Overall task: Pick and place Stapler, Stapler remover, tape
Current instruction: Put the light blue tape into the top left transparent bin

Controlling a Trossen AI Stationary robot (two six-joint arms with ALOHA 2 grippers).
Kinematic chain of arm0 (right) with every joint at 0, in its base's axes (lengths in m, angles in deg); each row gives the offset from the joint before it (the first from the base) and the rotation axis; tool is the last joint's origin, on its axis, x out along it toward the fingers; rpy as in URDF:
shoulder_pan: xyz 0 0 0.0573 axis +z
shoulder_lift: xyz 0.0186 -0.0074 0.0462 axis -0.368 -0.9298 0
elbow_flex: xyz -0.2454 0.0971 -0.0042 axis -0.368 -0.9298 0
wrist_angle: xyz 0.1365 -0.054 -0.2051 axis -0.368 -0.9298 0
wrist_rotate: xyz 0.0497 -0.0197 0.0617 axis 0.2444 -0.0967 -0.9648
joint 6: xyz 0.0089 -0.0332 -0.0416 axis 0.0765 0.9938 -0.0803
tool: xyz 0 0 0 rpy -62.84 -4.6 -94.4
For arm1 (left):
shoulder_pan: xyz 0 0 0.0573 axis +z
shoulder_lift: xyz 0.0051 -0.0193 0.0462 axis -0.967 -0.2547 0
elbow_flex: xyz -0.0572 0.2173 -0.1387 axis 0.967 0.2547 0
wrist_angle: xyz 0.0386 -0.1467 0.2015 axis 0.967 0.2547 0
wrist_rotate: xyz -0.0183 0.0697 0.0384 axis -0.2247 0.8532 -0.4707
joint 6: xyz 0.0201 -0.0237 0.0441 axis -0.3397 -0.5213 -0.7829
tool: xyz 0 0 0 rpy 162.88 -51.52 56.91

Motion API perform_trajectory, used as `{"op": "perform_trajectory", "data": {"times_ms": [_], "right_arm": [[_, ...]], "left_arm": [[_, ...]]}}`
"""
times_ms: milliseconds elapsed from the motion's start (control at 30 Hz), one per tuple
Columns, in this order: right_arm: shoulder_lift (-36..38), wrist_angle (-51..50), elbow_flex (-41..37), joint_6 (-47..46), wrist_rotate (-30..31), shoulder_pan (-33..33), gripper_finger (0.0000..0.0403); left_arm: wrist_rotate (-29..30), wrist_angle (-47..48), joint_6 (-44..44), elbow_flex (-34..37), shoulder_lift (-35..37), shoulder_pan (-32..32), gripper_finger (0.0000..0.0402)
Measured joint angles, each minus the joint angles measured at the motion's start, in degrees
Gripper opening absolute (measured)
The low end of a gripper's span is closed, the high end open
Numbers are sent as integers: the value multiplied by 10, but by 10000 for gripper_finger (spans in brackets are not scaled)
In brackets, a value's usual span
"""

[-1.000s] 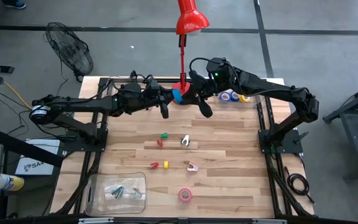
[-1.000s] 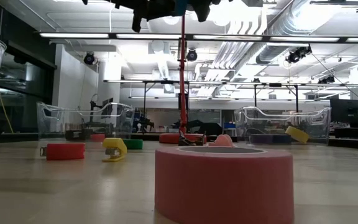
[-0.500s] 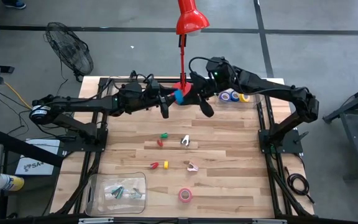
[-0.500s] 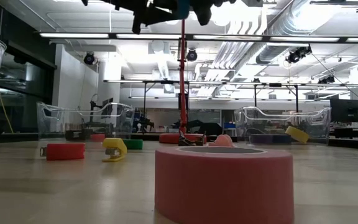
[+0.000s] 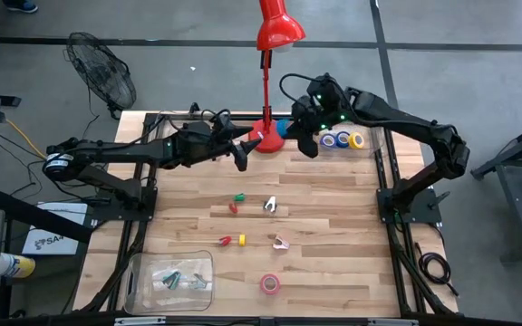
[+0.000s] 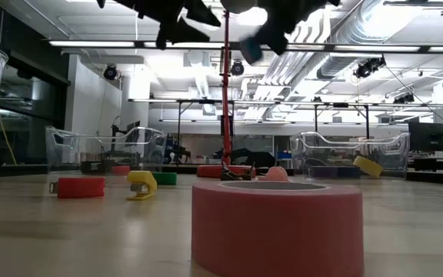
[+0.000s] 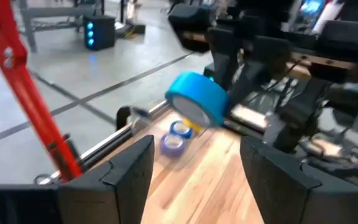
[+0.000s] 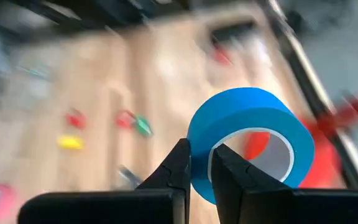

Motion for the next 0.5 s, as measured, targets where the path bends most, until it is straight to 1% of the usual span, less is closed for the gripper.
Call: {"op": "perform_trajectory", "data": {"times_ms": [67, 200, 233, 267, 367, 500], "right_arm": [[0, -54, 0, 11, 47, -20, 29], [0, -146, 0, 26, 167, -66, 29], [0, -165, 0, 27, 186, -80, 29], [-1, -179, 0, 25, 197, -95, 29], [-8, -201, 0, 21, 203, -144, 29], [-31, -201, 0, 21, 203, -204, 29]], "left_arm": [[2, 14, 4, 0, 0, 0, 236], [3, 35, 29, 0, 0, 0, 236], [3, 38, 30, 0, 0, 0, 236], [3, 40, 30, 0, 0, 0, 236], [3, 43, 30, 0, 0, 0, 236], [3, 45, 30, 0, 0, 0, 237]]}}
